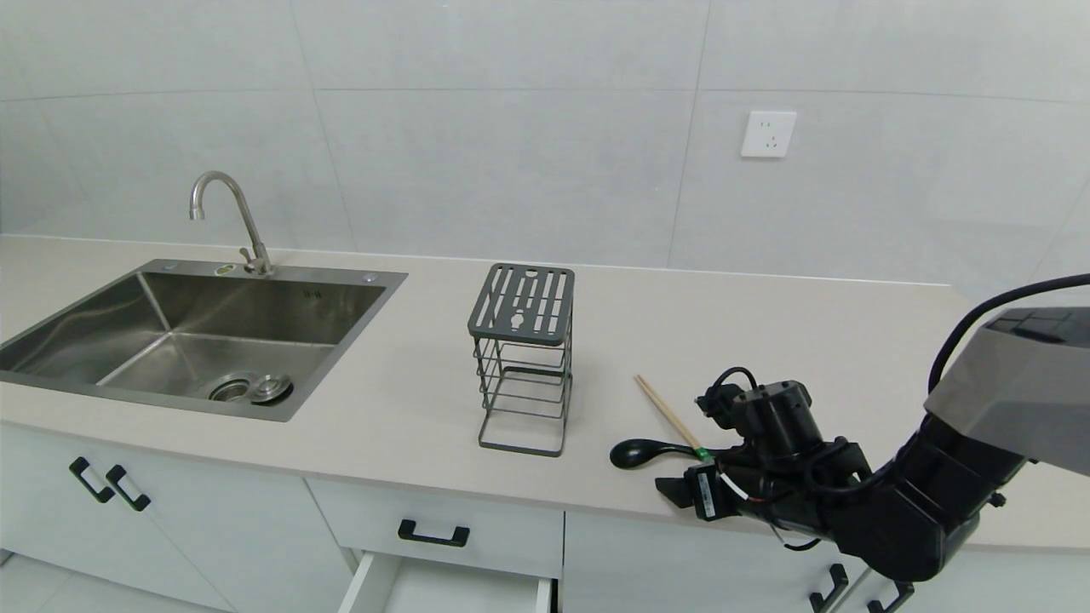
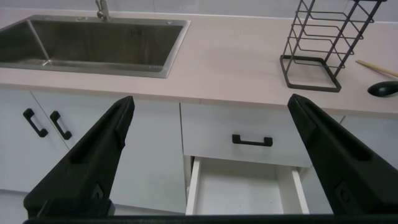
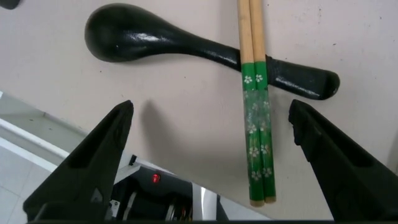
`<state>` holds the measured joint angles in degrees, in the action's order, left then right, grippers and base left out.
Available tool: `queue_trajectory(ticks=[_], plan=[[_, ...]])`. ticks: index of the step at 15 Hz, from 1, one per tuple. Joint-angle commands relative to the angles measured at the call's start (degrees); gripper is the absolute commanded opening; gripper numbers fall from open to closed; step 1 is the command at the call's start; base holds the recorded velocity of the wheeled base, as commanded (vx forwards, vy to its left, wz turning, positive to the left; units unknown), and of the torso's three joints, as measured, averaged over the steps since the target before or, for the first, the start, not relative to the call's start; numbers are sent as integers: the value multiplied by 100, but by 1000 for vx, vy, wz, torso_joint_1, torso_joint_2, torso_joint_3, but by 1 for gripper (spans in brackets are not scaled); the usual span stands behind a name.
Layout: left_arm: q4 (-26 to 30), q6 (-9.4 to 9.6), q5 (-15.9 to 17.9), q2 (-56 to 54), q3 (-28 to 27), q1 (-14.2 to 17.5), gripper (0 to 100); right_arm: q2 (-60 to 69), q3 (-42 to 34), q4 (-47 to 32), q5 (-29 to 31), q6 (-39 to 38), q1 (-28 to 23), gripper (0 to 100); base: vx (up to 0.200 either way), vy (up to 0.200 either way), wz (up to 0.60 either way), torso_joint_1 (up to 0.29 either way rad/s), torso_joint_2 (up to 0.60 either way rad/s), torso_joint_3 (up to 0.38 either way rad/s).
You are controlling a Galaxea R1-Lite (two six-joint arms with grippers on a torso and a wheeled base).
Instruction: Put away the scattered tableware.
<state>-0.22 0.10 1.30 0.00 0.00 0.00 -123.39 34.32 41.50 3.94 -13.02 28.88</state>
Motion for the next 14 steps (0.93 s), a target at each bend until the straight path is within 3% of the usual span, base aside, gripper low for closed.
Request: queue_trajectory(ticks=[1,6,14], plan=[[-4,-1,1,0,0,0,100,8,5,-1,28,-16,4,0,0,0,0,0,0,0],[-4,-1,1,0,0,0,100,131,-39,-1,178,-157,-207,0,0,0,0,0,0,0],[-4,-1,1,0,0,0,100,2223,-830,-1,160,-16,-629,0,0,0,0,0,0,0]])
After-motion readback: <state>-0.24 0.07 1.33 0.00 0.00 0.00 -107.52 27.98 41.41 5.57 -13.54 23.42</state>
